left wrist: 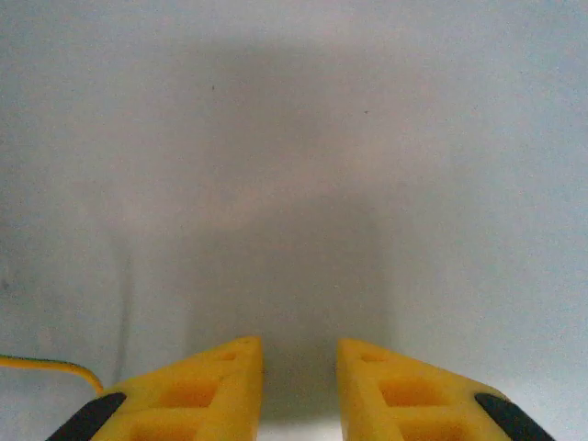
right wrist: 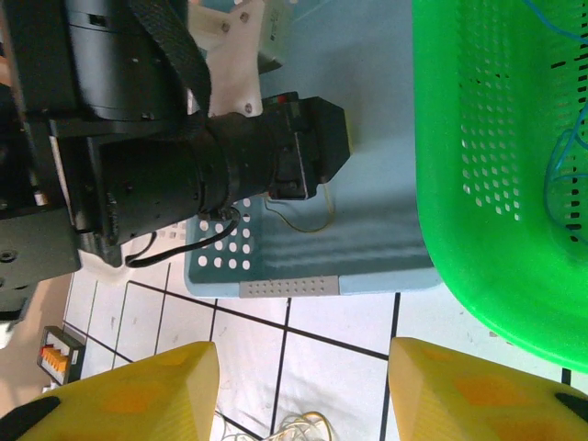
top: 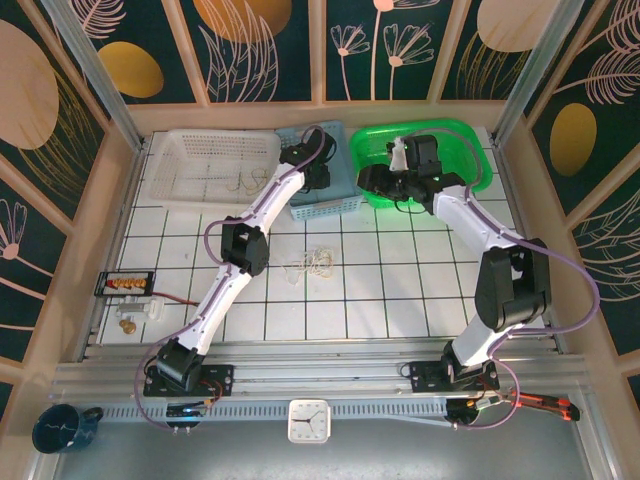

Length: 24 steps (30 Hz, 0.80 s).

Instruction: Untangle the cables

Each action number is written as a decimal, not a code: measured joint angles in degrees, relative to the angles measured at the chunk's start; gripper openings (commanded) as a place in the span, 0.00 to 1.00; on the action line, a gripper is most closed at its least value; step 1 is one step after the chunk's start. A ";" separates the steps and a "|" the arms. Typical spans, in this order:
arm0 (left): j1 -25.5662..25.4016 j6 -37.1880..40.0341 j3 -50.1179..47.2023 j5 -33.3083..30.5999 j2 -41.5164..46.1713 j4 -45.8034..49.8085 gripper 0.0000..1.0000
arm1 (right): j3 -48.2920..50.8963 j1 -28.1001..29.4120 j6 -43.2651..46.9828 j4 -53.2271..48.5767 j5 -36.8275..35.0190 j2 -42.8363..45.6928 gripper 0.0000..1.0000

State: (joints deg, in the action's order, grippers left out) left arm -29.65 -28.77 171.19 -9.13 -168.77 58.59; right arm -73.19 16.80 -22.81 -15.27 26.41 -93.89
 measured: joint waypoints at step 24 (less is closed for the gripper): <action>2.45 1.73 0.22 -1.53 15.74 -2.25 0.00 | 0.66 0.00 -0.04 0.00 -0.59 0.74 0.52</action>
State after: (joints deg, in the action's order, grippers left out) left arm -27.20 -27.05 171.41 -10.66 -153.03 56.34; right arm -72.53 16.80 -22.85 -15.27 25.82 -93.14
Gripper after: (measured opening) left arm 0.044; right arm 0.521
